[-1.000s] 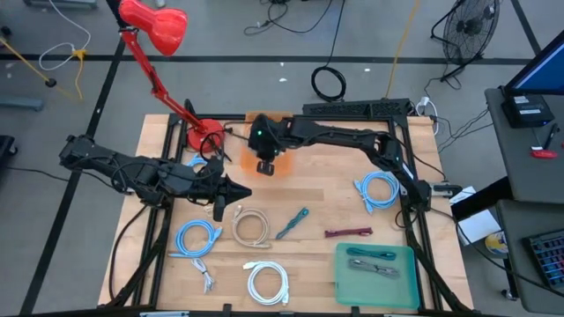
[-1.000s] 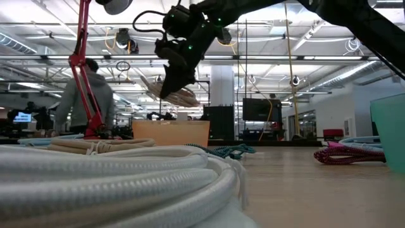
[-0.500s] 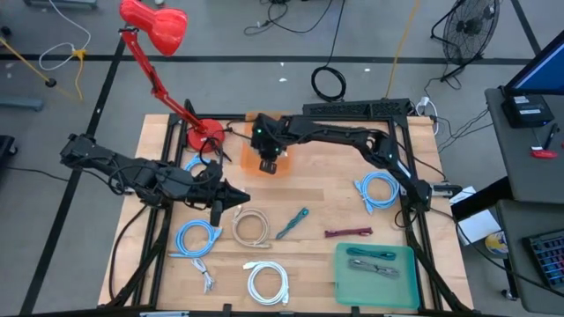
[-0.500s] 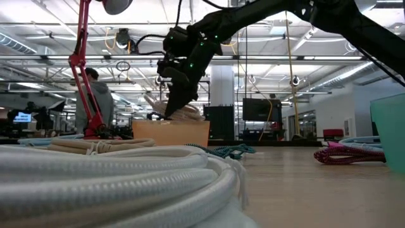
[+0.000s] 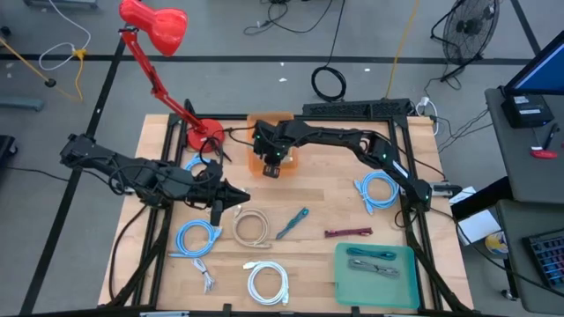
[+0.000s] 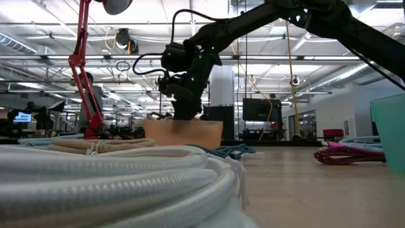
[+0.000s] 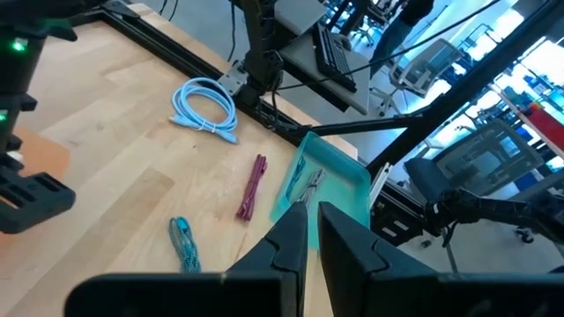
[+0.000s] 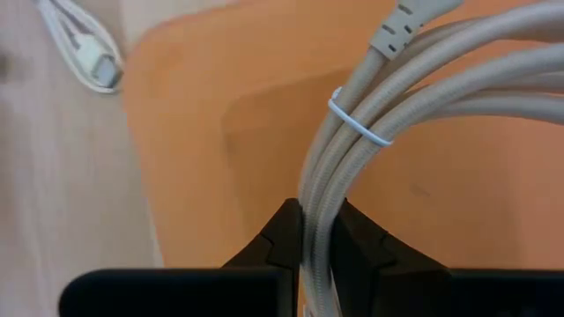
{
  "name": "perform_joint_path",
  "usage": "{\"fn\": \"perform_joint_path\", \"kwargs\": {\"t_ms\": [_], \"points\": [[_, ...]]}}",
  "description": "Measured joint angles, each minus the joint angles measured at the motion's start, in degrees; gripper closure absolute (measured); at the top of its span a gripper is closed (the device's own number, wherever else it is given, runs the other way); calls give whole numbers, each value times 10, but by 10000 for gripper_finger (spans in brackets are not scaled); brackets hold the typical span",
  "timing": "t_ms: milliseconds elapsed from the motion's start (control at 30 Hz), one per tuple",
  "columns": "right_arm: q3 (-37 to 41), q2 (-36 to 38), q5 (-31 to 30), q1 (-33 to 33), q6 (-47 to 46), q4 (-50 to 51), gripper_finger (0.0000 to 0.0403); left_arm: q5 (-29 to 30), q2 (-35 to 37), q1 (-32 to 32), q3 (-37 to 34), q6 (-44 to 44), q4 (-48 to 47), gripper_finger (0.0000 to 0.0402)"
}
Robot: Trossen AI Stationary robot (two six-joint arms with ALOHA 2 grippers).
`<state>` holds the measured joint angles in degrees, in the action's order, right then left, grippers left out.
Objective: Pick & Place USB Port
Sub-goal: Put the right light brown wire cable into the orange bin, then put the light brown wire cable into the orange bin
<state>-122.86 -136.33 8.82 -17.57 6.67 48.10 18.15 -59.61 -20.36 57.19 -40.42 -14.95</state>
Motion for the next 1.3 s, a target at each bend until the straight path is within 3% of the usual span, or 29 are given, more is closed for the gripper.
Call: {"fn": "perform_joint_path", "kwargs": {"t_ms": [733,1067,1300], "points": [[0,0,-12,6,14,96,376,15,0,5,0,11,-3,369],[-19,0,-13,8,22,88,257,15,0,5,0,10,-2,369],[-101,22,-12,10,16,93,233,15,0,5,0,8,-2,369]]}}
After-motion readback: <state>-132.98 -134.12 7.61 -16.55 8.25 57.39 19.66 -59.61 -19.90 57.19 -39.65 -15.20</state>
